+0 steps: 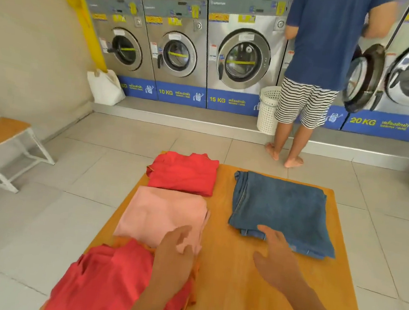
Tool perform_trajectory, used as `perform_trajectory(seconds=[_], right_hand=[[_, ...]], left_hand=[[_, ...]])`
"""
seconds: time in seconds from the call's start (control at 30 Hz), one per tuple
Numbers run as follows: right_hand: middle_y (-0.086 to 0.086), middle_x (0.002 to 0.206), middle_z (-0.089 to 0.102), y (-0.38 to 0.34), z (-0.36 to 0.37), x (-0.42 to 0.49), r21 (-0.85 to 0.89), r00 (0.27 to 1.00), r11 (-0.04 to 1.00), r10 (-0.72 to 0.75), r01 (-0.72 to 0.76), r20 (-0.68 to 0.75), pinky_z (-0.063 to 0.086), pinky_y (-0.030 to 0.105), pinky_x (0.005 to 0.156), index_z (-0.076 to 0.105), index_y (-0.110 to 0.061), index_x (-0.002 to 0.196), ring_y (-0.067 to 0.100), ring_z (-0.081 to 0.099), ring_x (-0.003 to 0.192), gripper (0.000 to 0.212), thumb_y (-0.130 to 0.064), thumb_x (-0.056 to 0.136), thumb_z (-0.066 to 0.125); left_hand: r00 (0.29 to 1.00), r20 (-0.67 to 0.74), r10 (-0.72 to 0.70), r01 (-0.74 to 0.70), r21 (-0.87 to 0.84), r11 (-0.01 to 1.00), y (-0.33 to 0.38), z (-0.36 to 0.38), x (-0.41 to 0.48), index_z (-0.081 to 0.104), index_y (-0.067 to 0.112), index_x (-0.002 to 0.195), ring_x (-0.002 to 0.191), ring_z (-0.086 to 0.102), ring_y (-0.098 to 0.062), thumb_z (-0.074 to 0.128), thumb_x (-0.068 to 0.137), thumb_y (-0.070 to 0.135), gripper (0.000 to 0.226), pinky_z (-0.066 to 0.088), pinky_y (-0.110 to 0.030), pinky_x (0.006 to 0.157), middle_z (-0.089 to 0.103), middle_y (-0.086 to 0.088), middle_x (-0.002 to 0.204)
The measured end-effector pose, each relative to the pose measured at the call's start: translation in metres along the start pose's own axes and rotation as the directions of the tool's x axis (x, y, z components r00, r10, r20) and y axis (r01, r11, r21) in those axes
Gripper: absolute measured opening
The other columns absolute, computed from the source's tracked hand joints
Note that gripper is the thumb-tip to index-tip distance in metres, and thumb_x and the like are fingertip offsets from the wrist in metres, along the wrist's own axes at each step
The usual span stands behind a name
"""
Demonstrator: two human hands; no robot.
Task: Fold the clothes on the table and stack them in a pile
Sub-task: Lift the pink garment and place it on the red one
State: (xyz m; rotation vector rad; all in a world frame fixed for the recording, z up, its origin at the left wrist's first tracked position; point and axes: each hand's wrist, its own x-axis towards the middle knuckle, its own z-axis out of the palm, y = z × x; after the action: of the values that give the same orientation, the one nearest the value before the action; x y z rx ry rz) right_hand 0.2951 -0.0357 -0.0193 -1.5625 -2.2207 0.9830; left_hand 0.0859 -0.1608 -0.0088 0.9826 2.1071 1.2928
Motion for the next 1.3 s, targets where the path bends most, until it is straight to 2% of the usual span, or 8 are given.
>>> perform_trajectory(seconds=[0.17, 0.3, 0.57, 0.7, 0.9, 1.03, 1.17, 1.3], right_hand=[[-0.002, 0.134, 0.048, -0.049, 0.033, 0.017, 0.226, 0.992, 0.973, 0.015, -0.044, 0.125, 0.045, 0.017, 0.062, 0.039, -0.034, 0.144, 0.003, 0.06, 0.085, 0.06, -0.021, 0.09, 0.062], [0.001, 0.132, 0.048, -0.086, 0.065, 0.033, 0.4, 0.959, 0.881, 0.177, -0.255, 0.22, 0.045, 0.021, 0.066, 0.037, -0.038, 0.145, 0.007, 0.057, 0.095, 0.062, -0.026, 0.09, 0.063], [0.006, 0.143, 0.045, -0.126, 0.132, 0.07, 0.549, 0.932, 0.758, 0.338, -0.353, 0.134, 0.042, 0.042, 0.1, 0.019, -0.026, 0.152, 0.025, 0.047, 0.124, 0.075, -0.023, 0.092, 0.064], [-0.002, 0.148, 0.035, -0.141, 0.149, 0.081, 0.561, 0.935, 0.752, 0.325, -0.346, 0.14, 0.043, 0.041, 0.097, 0.018, -0.032, 0.152, 0.021, 0.043, 0.124, 0.079, -0.022, 0.091, 0.067], [-0.004, 0.143, 0.038, -0.164, 0.135, 0.081, 0.428, 0.974, 0.88, 0.225, -0.205, 0.005, 0.043, 0.047, 0.102, 0.029, -0.038, 0.147, 0.022, 0.044, 0.125, 0.075, -0.009, 0.088, 0.064], [-0.01, 0.132, 0.048, -0.175, 0.09, 0.092, 0.371, 0.988, 0.917, 0.153, -0.146, 0.011, 0.049, 0.042, 0.088, 0.05, -0.051, 0.126, 0.016, 0.052, 0.109, 0.057, -0.011, 0.088, 0.063], [-0.024, 0.125, 0.048, -0.183, 0.06, 0.13, 0.373, 0.992, 0.923, 0.12, -0.099, -0.034, 0.046, 0.033, 0.082, 0.055, -0.059, 0.116, 0.005, 0.051, 0.106, 0.053, -0.016, 0.086, 0.065], [-0.016, 0.128, 0.047, -0.181, 0.067, 0.2, 0.344, 0.983, 0.937, 0.115, -0.061, -0.14, 0.041, 0.031, 0.084, 0.056, -0.05, 0.119, 0.014, 0.049, 0.11, 0.049, -0.015, 0.086, 0.065]], left_hand=[[0.948, -0.313, -0.058, -0.019, -0.238, 0.971, -0.022, -0.049, 0.026, 0.06, 0.025, 0.119, 0.098, 0.062, -0.015, 0.068, 0.085, 0.005, 0.04, 0.053, -0.043, 0.084, 0.062, 0.004, 0.113], [0.932, -0.358, -0.052, 0.029, -0.068, 0.997, -0.059, -0.082, 0.078, 0.055, 0.032, 0.121, 0.103, 0.057, -0.021, 0.07, 0.084, 0.019, 0.043, 0.049, -0.042, 0.084, 0.051, 0.003, 0.119], [0.976, 0.03, -0.217, 0.184, 0.426, 0.886, -0.13, -0.108, 0.158, 0.035, 0.034, 0.143, 0.12, 0.039, -0.033, 0.058, 0.081, 0.046, 0.067, 0.035, -0.041, 0.099, 0.032, -0.006, 0.141], [0.959, 0.209, -0.192, 0.132, 0.27, 0.954, -0.128, -0.106, 0.175, 0.032, 0.038, 0.145, 0.124, 0.042, -0.023, 0.061, 0.079, 0.035, 0.072, 0.038, -0.034, 0.098, 0.034, 0.002, 0.143], [0.9, 0.376, -0.223, 0.326, -0.237, 0.915, -0.101, -0.125, 0.184, 0.051, 0.049, 0.13, 0.102, 0.05, 0.002, 0.067, 0.078, 0.008, 0.068, 0.044, -0.018, 0.069, 0.046, 0.018, 0.128], [0.948, 0.303, -0.1, 0.213, -0.37, 0.904, -0.075, -0.143, 0.186, 0.059, 0.058, 0.115, 0.101, 0.059, -0.006, 0.068, 0.076, 0.011, 0.062, 0.055, -0.027, 0.074, 0.055, 0.023, 0.119], [0.97, 0.231, 0.078, -0.008, -0.289, 0.957, -0.046, -0.144, 0.228, 0.057, 0.057, 0.118, 0.1, 0.055, 0.009, 0.071, 0.078, 0.018, 0.057, 0.052, -0.016, 0.075, 0.052, 0.036, 0.112], [0.968, 0.139, 0.208, -0.185, -0.167, 0.969, -0.039, -0.116, 0.29, 0.06, 0.041, 0.121, 0.106, 0.045, 0.018, 0.067, 0.084, 0.011, 0.048, 0.04, -0.002, 0.077, 0.05, 0.021, 0.121]])
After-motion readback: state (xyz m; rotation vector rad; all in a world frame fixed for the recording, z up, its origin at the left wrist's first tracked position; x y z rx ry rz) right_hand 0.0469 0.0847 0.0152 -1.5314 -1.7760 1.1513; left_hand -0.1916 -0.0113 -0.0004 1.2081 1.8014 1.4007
